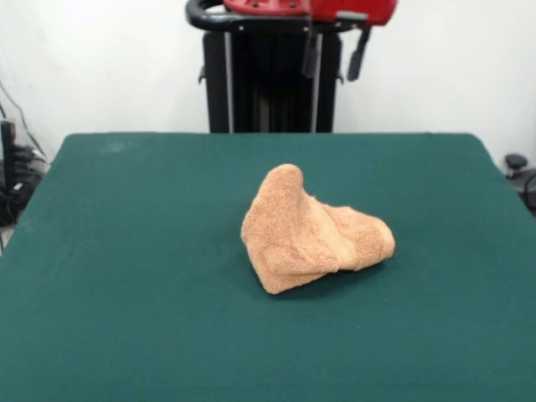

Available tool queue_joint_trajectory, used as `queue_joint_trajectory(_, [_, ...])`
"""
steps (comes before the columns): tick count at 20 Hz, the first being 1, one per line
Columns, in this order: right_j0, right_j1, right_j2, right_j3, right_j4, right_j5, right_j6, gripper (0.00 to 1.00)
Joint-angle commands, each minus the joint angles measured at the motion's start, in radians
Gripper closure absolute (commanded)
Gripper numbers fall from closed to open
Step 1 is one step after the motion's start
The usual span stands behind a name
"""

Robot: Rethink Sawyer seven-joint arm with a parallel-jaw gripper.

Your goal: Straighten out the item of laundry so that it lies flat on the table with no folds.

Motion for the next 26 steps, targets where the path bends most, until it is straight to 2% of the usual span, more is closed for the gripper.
queue_joint_trajectory(1, [0.023,0.08,-0.079,-0.037,-0.032,-0.075,0.256,0.0])
queue_joint_trajectory(7, [-0.026,0.18,-0.037,-0.036,0.039,-0.213,0.27,0.0])
queue_joint_trajectory(10, [-0.01,0.206,-0.059,-0.037,0.066,-0.271,0.308,0.0])
queue_joint_trajectory(15, [-0.037,0.291,-0.034,-0.063,0.105,-0.346,0.289,0.0])
queue_joint_trajectory(17, [-0.017,0.308,-0.058,-0.068,0.125,-0.388,0.302,0.0])
queue_joint_trajectory(22, [-0.032,0.281,-0.057,-0.05,0.184,-0.405,0.301,0.0])
queue_joint_trajectory(26, [-0.065,0.274,-0.016,-0.031,0.217,-0.429,0.296,0.0])
